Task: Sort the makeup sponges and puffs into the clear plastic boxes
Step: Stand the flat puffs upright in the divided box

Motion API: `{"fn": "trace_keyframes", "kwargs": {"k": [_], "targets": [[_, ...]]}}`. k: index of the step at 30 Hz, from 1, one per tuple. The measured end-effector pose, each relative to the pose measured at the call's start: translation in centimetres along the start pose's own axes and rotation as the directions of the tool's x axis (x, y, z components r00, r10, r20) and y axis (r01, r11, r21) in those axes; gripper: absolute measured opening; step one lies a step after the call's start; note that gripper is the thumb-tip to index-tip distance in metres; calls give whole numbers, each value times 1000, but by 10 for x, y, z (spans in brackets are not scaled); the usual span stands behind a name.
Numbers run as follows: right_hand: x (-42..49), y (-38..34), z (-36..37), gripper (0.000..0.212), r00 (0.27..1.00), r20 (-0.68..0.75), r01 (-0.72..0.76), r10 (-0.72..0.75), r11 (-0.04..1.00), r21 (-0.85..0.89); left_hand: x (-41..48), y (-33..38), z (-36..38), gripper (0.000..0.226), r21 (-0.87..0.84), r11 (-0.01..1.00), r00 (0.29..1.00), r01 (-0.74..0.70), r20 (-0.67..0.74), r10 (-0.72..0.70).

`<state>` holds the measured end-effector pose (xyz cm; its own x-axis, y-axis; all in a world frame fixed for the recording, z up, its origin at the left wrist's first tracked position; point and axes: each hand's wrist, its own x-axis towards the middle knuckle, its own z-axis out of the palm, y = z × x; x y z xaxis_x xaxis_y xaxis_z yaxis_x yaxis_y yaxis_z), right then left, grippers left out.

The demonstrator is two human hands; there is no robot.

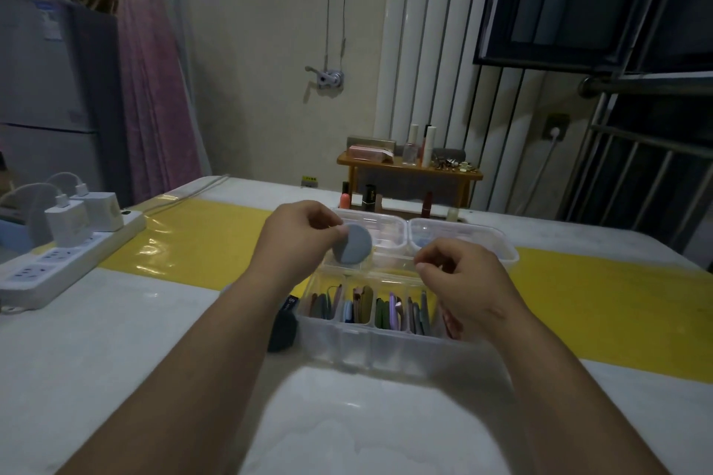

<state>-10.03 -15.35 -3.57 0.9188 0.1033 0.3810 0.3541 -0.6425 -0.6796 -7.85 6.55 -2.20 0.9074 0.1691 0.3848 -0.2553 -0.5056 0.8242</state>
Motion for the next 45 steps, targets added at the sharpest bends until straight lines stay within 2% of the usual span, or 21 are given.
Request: {"fn": "trace_keyframes", "kwargs": {"k": [4, 8, 13, 18, 23, 29, 34, 40, 45], "targets": [[1, 1, -2, 13, 1000, 9, 13, -13, 999, 44, -9, 0, 16, 4, -59, 998, 999, -24, 33, 26], [0, -1, -1, 18, 997, 74, 12, -17, 998, 65, -20, -4, 19, 13, -167, 986, 999, -28, 23, 32], [0, -5, 3, 23, 986, 157, 41, -52, 997, 71, -21, -4, 18, 7, -148, 988, 998, -31, 56, 40], [-1, -5, 5, 19, 990, 114, 75, -83, 995, 66, -21, -5, 21, 12, -110, 993, 996, -35, 80, 44], [0, -4, 0, 15, 997, 10, 71, -72, 991, 113, -19, -7, 17, 5, -44, 997, 990, -57, 126, 62], [5, 3, -15, 18, 990, -139, 21, -6, 994, 110, -14, -19, 11, 11, 25, 992, 990, 122, 67, -124], [5, 5, -27, 15, 978, -206, -21, 32, 998, 51, -14, -21, 13, 20, 85, 986, 987, 142, 58, -147], [4, 7, -36, 17, 973, -228, -46, 43, 999, -7, -13, -24, 14, 31, 154, 979, 988, 135, 54, -145], [4, 6, -39, 19, 984, -175, -48, 41, 998, -34, -13, -24, 13, 37, 168, 975, 984, 147, 73, -161]]}}
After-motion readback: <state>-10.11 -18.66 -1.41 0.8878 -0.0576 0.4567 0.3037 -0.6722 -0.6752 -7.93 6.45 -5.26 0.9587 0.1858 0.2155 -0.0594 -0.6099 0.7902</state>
